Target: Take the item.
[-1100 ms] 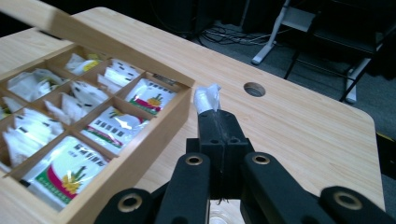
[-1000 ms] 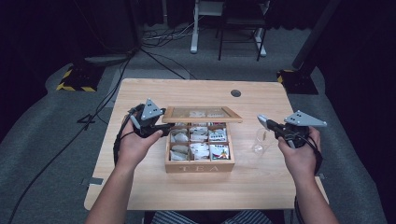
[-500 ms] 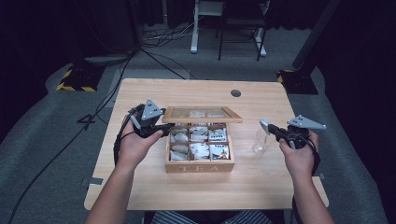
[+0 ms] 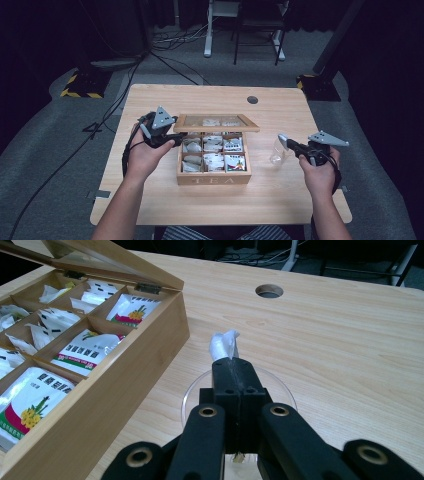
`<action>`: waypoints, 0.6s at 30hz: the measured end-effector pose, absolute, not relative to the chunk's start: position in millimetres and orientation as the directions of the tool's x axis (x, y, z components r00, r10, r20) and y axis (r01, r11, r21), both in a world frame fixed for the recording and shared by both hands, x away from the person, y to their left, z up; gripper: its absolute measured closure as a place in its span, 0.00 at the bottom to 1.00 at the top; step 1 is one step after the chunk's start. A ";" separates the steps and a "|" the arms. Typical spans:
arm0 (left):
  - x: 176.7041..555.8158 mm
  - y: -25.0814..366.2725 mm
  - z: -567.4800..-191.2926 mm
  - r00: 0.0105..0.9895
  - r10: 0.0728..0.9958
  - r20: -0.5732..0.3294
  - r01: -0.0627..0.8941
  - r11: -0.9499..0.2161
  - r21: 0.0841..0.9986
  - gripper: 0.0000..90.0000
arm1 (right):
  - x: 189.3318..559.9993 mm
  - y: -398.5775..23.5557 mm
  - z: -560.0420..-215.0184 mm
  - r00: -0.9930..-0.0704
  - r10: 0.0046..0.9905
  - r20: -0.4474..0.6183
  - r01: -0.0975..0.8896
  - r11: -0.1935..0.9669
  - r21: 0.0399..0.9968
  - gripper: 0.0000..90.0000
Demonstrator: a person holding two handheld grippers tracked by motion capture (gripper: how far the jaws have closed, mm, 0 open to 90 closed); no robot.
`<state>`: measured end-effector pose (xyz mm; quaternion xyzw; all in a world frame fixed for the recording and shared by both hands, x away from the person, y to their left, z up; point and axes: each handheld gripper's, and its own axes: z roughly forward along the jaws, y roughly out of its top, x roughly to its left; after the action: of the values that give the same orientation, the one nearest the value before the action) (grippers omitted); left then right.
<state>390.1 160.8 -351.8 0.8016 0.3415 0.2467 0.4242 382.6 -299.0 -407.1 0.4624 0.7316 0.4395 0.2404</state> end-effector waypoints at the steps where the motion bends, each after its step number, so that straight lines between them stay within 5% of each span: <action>1: 390.1 160.7 -351.9 0.644 0.757 0.107 0.338 -0.408 0.848 0.51 | 382.6 -299.4 -408.5 -0.458 0.887 0.055 0.467 0.187 0.864 1.00; 12: 389.6 160.2 -352.9 0.644 0.756 0.113 0.339 -0.415 0.844 0.50 | 381.4 -303.8 -419.1 -0.456 0.887 0.075 0.481 0.174 0.859 1.00; 18: 389.1 159.6 -353.4 0.644 0.756 0.115 0.340 -0.418 0.842 0.50 | 381.7 -304.8 -417.9 -0.459 0.886 0.066 0.490 0.190 0.851 0.78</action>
<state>389.1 159.6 -353.4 0.8044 0.3408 0.2485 0.4184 381.7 -304.8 -417.9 0.4669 0.7366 0.4325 0.2290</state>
